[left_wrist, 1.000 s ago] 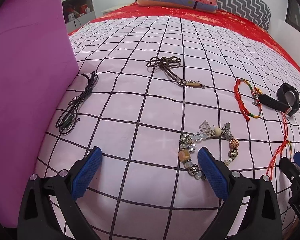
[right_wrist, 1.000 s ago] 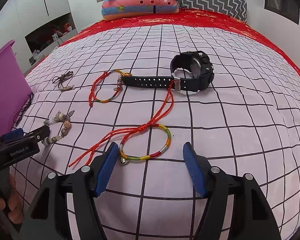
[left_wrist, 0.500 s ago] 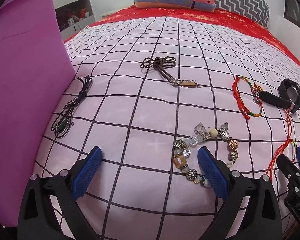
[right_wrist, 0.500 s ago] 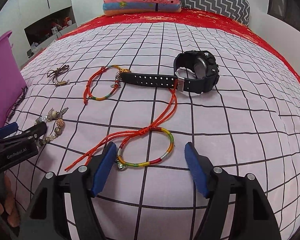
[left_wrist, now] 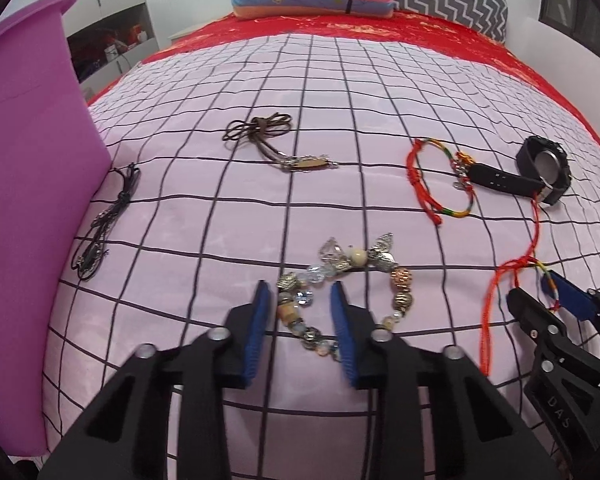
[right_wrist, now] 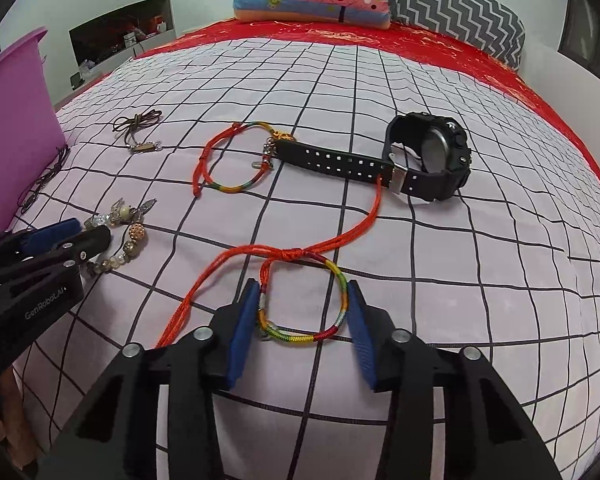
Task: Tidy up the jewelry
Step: 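Close the right tool on the rainbow bracelet while the left tool closes on the beaded bracelet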
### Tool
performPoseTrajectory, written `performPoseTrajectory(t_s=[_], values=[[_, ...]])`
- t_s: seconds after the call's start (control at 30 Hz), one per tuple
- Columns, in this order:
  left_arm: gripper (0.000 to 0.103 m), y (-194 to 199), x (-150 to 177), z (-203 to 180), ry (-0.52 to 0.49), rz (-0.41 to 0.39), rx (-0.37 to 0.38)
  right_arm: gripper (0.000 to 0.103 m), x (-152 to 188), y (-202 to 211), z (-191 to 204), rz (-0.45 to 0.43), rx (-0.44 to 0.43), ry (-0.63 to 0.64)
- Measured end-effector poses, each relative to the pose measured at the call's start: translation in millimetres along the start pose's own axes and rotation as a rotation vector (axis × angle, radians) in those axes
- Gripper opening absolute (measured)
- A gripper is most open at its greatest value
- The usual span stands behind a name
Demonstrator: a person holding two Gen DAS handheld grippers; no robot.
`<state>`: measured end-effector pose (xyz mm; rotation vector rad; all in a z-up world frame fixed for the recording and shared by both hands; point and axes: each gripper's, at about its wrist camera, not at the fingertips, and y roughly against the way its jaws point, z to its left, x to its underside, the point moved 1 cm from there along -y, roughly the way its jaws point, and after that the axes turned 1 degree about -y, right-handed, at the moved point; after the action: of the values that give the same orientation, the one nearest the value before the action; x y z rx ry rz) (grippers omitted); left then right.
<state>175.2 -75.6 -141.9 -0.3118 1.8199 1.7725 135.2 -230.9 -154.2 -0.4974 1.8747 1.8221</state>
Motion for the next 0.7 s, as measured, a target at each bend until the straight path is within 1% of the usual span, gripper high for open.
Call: performPoseTrajectory(t_s=[0.03,0.07,0.1,0.13,0.2,0.4,0.7], values=[[0.014,0.2,0.6,-1.4,-0.002,0.004,0.018,0.029,-0.2,-0.2,0.8,0.0,-0.003,0.002],[0.014,0.4,1.0,-1.7,0.0,0.004,0.02,0.022,-0.4,0.1,1.5,-0.001,-0.008,0.004],[0.014,0.7,0.7,-0.3,0.005,0.004,0.027,0.011,-0.8,0.2,2.1,0.001,-0.016,0.004],[0.014,1.6,0.5,2.8,0.019,0.004,0.046,0.007,-1.2,0.6,2.4,0.0,-0.016,0.001],[0.013,3.6,0.6,6.5,0.034,0.007,0.072,0.006,-1.1,2.4,1.0,-0.005,-0.021,-0.005],[0.013,14.3,3.3,12.5,0.067,0.004,0.125,0.006,2.8,13.6,-5.6,-0.028,-0.076,-0.06],[0.013,49.1,2.0,16.0,0.071,-0.043,0.165,0.006,4.9,43.9,-3.0,-0.063,-0.112,-0.079]])
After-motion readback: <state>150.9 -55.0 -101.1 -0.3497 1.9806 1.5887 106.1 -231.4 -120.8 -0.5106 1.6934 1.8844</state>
